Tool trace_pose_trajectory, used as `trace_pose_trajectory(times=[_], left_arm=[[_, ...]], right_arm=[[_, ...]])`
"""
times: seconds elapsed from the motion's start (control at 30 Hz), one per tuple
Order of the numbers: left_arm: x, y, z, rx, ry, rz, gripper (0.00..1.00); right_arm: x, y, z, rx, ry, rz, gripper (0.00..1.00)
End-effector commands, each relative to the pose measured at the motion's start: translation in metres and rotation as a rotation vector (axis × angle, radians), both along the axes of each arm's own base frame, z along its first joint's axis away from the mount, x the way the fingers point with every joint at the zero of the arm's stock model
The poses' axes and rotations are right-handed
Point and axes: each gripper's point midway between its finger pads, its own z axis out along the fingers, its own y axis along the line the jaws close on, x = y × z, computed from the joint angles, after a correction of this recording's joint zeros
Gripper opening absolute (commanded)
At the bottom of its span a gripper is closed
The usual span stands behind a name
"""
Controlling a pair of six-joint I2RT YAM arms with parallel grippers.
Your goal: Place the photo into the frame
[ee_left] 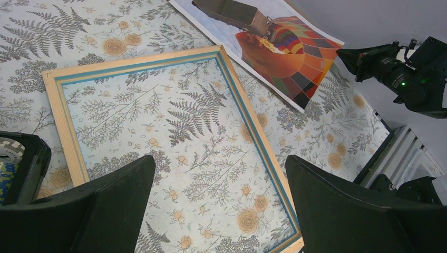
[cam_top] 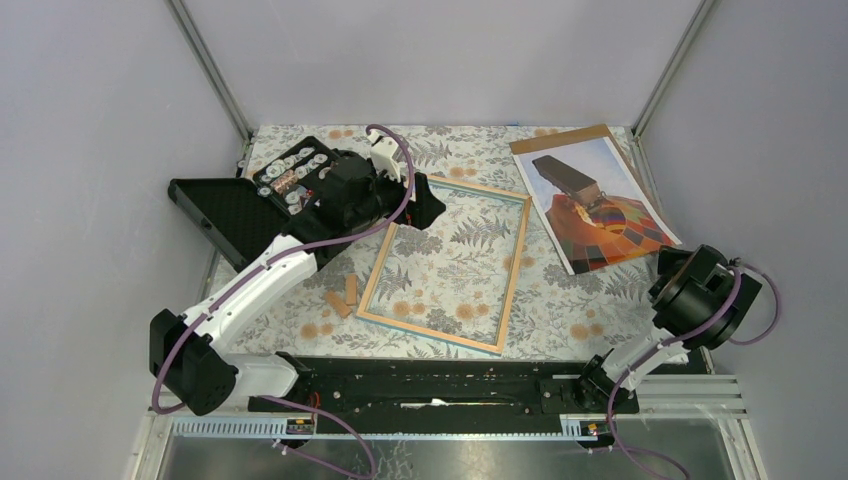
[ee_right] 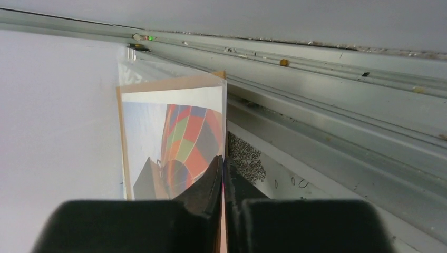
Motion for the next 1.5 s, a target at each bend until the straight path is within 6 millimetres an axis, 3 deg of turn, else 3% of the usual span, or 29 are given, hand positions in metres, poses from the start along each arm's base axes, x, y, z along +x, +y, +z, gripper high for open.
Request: trace_pose_trajectory(times=[0.0, 0.27, 0.43, 0.6, 0.77, 0.93, 1.13, 1.27, 1.47], left_arm=[[0.003, -0.006, 0.026, -0.043, -0.059, -0.010, 0.99], [0.006, -0.017, 0.006, -0.045, 0.006, -0.032, 0.99], [-0.003, -0.045, -0.019, -0.149, 0.156, -0.099, 0.99], [-0.008, -0.096, -0.045, -0.391, 0.472, -0.135, 0.98], [-0.002, -0.154, -0.042, -0.599, 0.599, -0.210, 0.96], [0.015, -0.203, -0.061, -0.685, 0.701, -0.213, 0.96], [0.034, -0.236, -0.092, -0.753, 0.788, -0.150, 0.95], [0.033, -0.258, -0.108, -0.776, 0.863, -0.167, 0.88], [0.039, -0.268, -0.142, -0.720, 0.885, -0.079, 0.87]], right_arm=[[0.018, 0.003, 0.046, -0.041, -0.121, 0.102, 0.00], [0.001, 0.029, 0.098, -0.106, -0.103, 0.185, 0.00], [-0.009, 0.040, 0.122, -0.149, -0.070, 0.222, 0.00], [-0.008, 0.053, 0.126, -0.126, -0.115, 0.273, 0.00], [-0.006, 0.057, 0.129, -0.134, -0.131, 0.299, 0.00], [-0.009, 0.055, 0.130, -0.151, -0.121, 0.291, 0.00], [-0.011, 0.058, 0.123, -0.135, -0.118, 0.289, 0.00], [-0.011, 0.058, 0.123, -0.135, -0.121, 0.287, 0.00], [-0.010, 0.059, 0.127, -0.132, -0.139, 0.286, 0.00]])
